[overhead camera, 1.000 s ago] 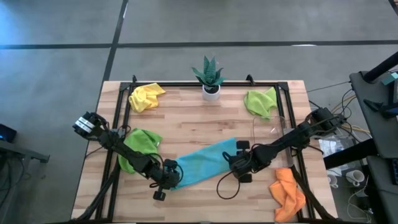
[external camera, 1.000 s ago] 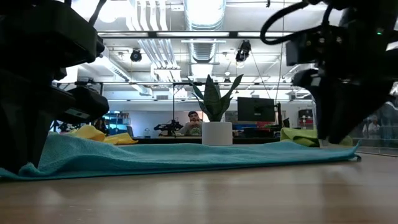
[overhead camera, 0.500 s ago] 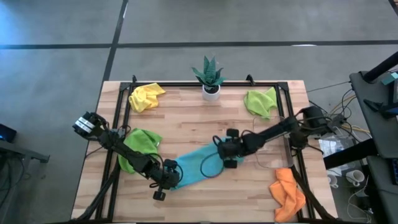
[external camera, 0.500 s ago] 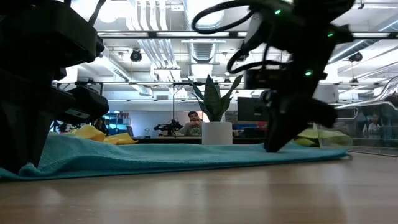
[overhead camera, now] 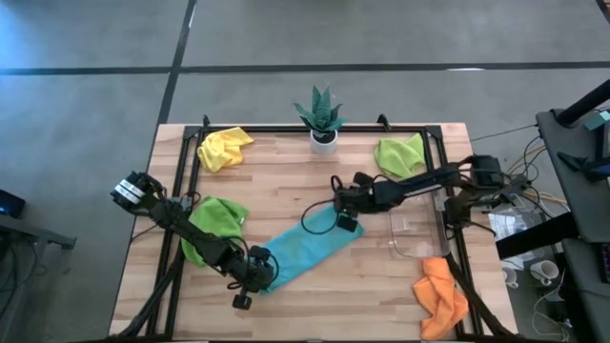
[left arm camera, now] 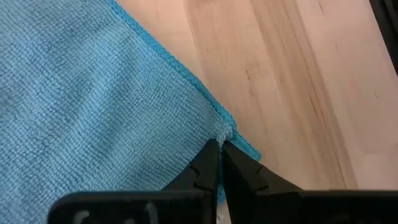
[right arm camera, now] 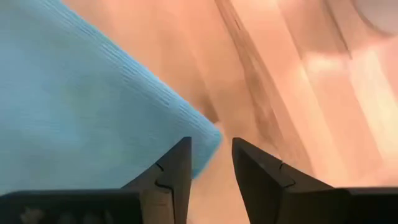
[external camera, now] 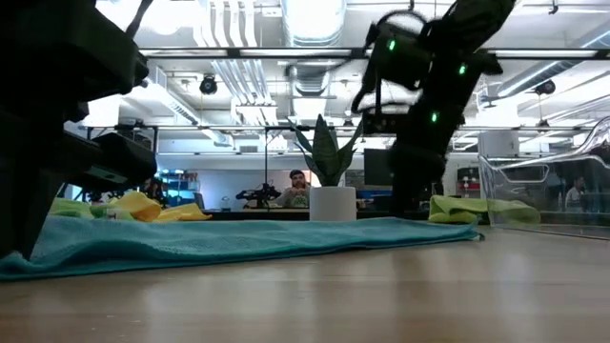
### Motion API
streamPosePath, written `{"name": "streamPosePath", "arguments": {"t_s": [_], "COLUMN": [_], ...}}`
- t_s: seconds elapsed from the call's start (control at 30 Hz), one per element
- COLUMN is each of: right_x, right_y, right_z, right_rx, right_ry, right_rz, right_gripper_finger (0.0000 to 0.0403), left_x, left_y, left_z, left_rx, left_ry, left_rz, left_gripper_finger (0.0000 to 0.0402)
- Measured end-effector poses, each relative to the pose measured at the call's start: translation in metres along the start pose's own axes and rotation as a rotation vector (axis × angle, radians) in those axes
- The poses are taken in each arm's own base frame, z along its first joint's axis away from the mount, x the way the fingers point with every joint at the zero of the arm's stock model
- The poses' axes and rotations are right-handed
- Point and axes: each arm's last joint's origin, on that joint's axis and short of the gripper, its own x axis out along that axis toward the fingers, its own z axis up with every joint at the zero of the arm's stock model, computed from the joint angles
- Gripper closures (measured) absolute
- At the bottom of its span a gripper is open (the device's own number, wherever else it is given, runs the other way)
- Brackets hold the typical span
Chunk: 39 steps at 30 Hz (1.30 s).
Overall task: Fold microfiber towels
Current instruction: Fold the blue towel on the table
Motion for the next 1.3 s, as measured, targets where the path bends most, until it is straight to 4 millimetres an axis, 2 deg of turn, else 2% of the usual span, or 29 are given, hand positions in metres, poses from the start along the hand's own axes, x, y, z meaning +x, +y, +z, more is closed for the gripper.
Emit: {"name": "streamPosePath", "arguments": {"t_s": [0.13,0.27,0.37,0.43,0.53,0.63,0.87,0.93,1.0,1.1,1.3], "right_x": [-0.013,-0.023,-0.025,-0.025,-0.024,-0.023,-0.022,-0.022,-0.022,-0.021,-0.013], "right_y": [0.014,0.044,0.068,0.080,0.091,0.096,0.097,0.097,0.098,0.101,0.115], "right_z": [0.000,-0.004,-0.012,-0.016,-0.021,-0.022,-0.023,-0.022,-0.020,-0.016,-0.021], "right_rx": [-0.005,-0.060,-0.088,-0.081,-0.086,-0.093,-0.104,-0.103,-0.094,-0.076,-0.086], "right_ry": [-0.040,-0.101,-0.115,-0.125,-0.113,-0.109,-0.111,-0.116,-0.137,-0.177,-0.182], "right_rz": [0.073,0.174,0.245,0.268,0.278,0.279,0.267,0.269,0.280,0.303,0.353], "right_gripper_finger": [0.0291,0.0291,0.0291,0.0291,0.0291,0.0291,0.0291,0.0291,0.0291,0.0291,0.0291], "left_x": [-0.002,-0.013,-0.034,-0.048,-0.063,-0.075,-0.073,-0.071,-0.068,-0.055,-0.033], "left_y": [-0.001,-0.001,-0.004,-0.003,-0.002,-0.001,0.001,0.002,0.008,0.028,0.070], "left_z": [0.003,0.010,0.024,0.026,0.025,0.024,0.008,0.007,0.012,0.009,-0.015], "left_rx": [-0.002,-0.010,-0.041,-0.060,-0.071,-0.131,-0.272,-0.249,-0.229,-0.245,-0.334], "left_ry": [-0.013,-0.035,-0.103,-0.121,-0.140,-0.153,0.028,0.020,-0.062,-0.074,0.074], "left_rz": [-0.002,0.018,0.046,0.090,0.136,0.134,0.063,0.097,0.198,0.311,0.448], "left_gripper_finger": [0.0401,0.0401,0.0401,0.0401,0.0390,0.0362,0.0280,0.0266,0.0260,0.0258,0.0258]}}
